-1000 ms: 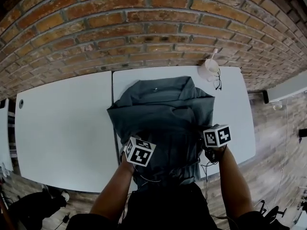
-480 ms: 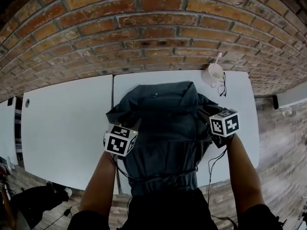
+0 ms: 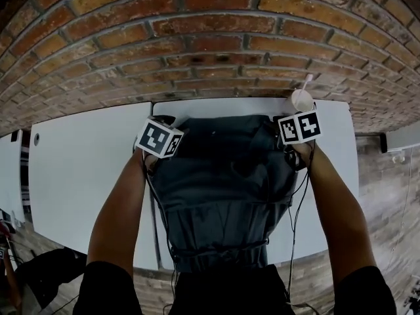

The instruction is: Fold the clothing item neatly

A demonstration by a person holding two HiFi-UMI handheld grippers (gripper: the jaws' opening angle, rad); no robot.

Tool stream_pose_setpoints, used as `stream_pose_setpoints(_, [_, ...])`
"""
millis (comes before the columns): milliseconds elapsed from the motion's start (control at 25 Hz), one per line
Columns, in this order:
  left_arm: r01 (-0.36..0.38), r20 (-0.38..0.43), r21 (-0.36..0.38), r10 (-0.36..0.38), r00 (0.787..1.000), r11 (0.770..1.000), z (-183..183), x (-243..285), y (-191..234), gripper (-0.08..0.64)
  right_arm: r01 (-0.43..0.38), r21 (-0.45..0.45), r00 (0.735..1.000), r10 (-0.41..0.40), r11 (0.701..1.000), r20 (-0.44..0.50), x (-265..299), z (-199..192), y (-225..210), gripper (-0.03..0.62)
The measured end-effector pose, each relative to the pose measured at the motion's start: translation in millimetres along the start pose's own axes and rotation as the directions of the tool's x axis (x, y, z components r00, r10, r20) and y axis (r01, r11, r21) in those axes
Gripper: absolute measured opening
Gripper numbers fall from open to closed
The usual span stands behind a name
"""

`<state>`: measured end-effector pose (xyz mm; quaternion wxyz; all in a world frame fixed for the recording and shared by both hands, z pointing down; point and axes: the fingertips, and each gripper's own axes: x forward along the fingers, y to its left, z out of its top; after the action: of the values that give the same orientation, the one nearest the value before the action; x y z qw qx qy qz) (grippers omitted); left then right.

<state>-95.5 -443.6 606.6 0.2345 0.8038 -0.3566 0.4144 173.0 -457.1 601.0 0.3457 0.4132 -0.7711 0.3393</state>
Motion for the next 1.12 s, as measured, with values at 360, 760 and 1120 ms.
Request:
stream_pose_setpoints(360, [0.055,-0.193,0.047,-0.045,0.98,0.997,-15.0,31.6,0.9,0.073,0.051,-0.056,0.994,-0.056,0.997,-0.099,26.5,3.5,-1.8,0.024])
stream_pose_setpoints(760, [0.065,0.104,0.141,-0.08,0.991,0.988,16.5,-30.6,-19.5,0.017,-0.097,-0.265,0.971,0.149,0.96,0.187,-35.7,25.7,38.6,0.014])
stream_pose_setpoints(1120, [0.052,0.284,0.349,-0.159,0.945,0.936,2.7,-119.7,-86.7,0.018,-0.193,-0.549,0.915,0.351,0.813,0.199,-114.4,-19.4,89.6,0.014])
